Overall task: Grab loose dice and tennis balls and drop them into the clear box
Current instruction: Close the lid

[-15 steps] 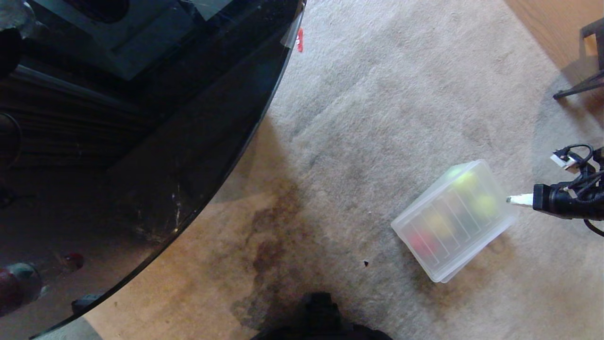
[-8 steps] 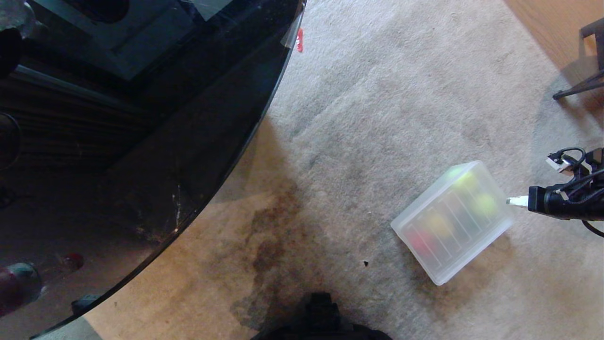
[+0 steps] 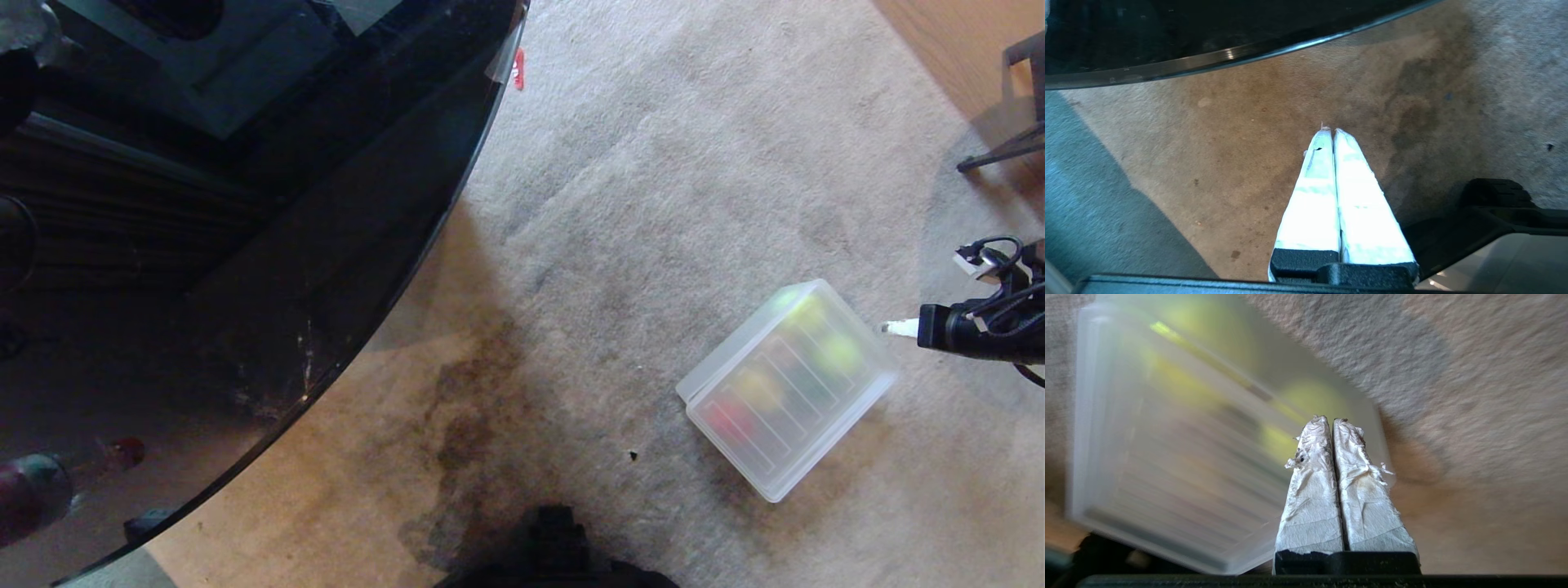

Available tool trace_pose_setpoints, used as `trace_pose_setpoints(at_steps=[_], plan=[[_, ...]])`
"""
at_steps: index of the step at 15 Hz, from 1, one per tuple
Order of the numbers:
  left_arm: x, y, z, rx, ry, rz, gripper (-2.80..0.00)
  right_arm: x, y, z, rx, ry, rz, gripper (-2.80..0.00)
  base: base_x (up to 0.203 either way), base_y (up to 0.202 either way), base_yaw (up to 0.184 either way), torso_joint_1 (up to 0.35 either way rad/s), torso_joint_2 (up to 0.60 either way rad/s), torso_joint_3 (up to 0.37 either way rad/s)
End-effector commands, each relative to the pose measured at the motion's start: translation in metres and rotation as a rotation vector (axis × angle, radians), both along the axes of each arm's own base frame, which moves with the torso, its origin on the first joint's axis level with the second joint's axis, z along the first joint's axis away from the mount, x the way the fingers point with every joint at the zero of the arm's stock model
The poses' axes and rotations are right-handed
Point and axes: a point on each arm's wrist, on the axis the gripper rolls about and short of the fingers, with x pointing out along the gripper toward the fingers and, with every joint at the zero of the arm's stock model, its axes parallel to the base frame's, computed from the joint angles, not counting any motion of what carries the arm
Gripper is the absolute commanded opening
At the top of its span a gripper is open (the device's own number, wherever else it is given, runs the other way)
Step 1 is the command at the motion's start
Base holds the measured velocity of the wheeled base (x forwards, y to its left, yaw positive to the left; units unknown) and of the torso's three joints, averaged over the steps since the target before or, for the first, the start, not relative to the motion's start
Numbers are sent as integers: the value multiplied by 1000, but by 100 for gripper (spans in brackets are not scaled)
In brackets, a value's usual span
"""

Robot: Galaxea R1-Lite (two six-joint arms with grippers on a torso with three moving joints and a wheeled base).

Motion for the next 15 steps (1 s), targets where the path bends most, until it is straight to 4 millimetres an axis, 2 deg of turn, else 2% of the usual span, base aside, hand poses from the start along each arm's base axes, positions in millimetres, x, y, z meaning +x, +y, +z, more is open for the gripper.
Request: trace_pose_setpoints(at_steps=[1,4,7,11,15], plan=[[0,0,0,-1,0,1,-280,-4,4,5,5,-3,7,-280,0,0,0,0,0,0],[0,0,0,-1,0,1,-280,-5,23,-1,65,46,34,-280,0,0,0,0,0,0],[0,0,0,-1,0,1,-280,1,30,-5,119,63,31,-280,0,0,0,0,0,0],[0,0,0,-1,0,1,-280,14,26,-7,83,-21,34,-280,0,0,0,0,0,0],[0,0,0,-1,0,1,-280,16,25,-9,79,-31,32,-280,0,0,0,0,0,0]])
